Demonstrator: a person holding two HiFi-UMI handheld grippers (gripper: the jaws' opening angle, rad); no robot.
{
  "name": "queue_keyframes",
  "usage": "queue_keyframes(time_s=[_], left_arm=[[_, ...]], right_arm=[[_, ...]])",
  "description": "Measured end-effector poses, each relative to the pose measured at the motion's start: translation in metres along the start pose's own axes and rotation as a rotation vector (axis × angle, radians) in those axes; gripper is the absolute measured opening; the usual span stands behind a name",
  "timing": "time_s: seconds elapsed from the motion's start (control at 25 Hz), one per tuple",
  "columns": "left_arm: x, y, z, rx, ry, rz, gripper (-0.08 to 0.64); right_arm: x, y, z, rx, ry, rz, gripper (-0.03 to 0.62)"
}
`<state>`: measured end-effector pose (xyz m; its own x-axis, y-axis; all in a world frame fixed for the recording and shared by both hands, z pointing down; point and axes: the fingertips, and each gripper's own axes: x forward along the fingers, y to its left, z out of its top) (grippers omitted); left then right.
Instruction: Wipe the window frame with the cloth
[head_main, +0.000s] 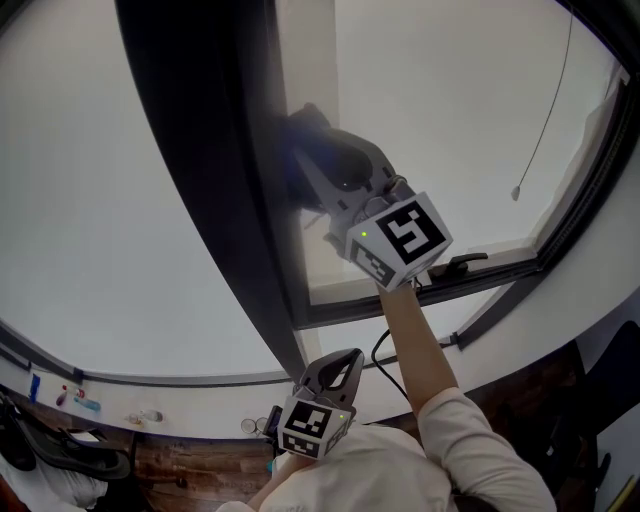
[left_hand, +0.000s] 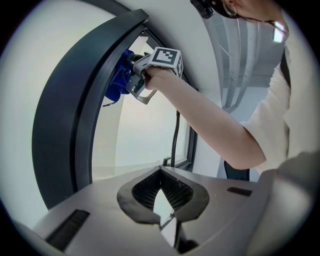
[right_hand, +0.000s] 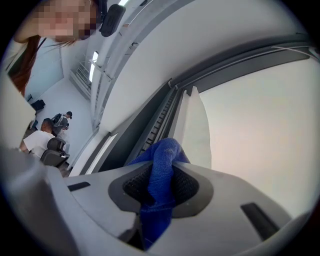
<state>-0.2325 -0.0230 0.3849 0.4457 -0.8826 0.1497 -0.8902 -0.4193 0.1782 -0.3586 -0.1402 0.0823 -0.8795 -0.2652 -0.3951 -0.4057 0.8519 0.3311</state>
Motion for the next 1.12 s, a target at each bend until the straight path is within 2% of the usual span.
queue_keyframes(time_s=[1.12], left_arm=[[0.000,-0.009,0.000,0.006,-0.003,-0.023,0.009]], right_arm=[[-0.028,0.023,-0.061,0.007,0.156,-0.020,0.087]])
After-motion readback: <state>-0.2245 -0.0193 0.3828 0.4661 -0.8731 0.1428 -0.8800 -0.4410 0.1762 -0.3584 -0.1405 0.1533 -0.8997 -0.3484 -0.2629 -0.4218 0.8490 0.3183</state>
